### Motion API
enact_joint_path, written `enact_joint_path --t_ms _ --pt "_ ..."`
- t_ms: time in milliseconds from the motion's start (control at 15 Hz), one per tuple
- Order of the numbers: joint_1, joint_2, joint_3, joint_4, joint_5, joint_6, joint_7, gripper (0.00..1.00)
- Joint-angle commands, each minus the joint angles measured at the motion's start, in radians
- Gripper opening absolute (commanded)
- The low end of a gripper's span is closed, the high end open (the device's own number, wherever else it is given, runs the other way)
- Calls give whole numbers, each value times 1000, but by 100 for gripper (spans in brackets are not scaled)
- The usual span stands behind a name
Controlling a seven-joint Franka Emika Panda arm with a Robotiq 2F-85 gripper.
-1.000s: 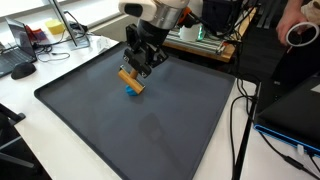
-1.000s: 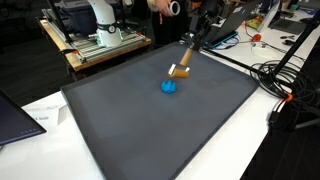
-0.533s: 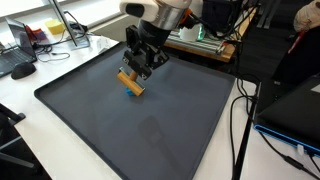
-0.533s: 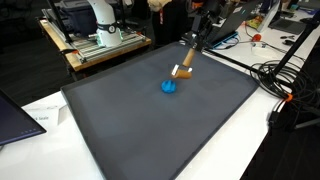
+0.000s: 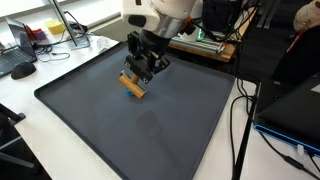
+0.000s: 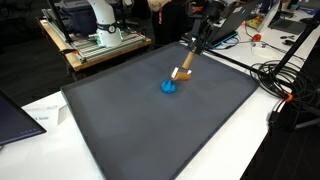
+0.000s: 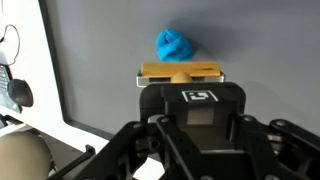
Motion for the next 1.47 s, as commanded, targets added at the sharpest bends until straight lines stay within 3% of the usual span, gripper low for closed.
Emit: enact_joint_path --t_ms 0,267,733,1400 --pt "16 49 -18 51 -22 29 -7 22" --pt "20 85 -32 81 -17 62 -25 22" --pt "-15 105 -39 167 80 -11 -139 22" --pt "-152 101 -34 261 331 -94 -415 22"
